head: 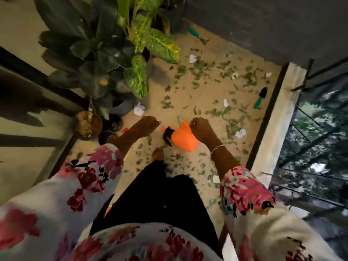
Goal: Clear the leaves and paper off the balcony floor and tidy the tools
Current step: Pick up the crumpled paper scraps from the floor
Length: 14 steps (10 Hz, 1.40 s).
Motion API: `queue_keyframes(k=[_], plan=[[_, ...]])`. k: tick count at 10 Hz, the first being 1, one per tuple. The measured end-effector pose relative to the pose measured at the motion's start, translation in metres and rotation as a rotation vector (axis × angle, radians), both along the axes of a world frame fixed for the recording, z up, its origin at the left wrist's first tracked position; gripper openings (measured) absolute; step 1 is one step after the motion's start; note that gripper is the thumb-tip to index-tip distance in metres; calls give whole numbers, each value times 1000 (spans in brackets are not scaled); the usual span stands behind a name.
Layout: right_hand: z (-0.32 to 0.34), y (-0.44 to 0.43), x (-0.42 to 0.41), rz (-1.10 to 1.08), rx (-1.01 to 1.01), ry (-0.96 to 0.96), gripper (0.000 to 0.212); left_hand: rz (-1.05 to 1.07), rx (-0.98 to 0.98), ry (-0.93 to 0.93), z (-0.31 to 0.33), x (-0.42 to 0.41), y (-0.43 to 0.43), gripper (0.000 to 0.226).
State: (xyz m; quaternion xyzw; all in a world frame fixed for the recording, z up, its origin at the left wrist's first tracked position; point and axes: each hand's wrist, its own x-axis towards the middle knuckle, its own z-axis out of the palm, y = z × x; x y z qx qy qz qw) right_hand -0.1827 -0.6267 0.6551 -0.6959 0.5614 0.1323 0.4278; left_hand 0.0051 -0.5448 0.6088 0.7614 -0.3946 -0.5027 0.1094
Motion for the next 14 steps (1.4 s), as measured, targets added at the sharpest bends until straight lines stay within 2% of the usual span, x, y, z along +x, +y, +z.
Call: queue_keyframes(k=[1,3,4,5,7,8,9,10,11,12,13,14], plan=[[-65,-24,10,55,-43,-114,24,-6,61,2,-30,12,-14,34],[-131,-65,32,116,-70,-172,23,105,68,-44,-100,23,-43,27],[-188,-80,36,166,-126,-190,23,235,56,-57,-158,27,-60,25],[-264,-94,53,119,-214,-243,22,299,73,-80,-238,37,-75,28],[-411,-105,86,203,-341,-323,21,261,103,-159,-400,72,-90,42],[-479,-110,107,257,-374,-339,22,215,84,-257,-470,99,-92,55],[-544,-117,125,316,-390,-332,20,94,61,-385,-541,136,-92,74],[-598,-126,140,287,-415,-344,19,-29,64,-499,-594,169,-98,86],[-632,-134,149,232,-398,-341,19,16,47,-515,-619,183,-106,82],[-644,-137,150,217,-406,-336,17,39,42,-542,-625,186,-109,67],[-630,-133,142,193,-380,-308,18,94,36,-478,-612,179,-108,61],[-602,-129,127,171,-382,-281,20,165,-22,-397,-580,152,-116,66]])
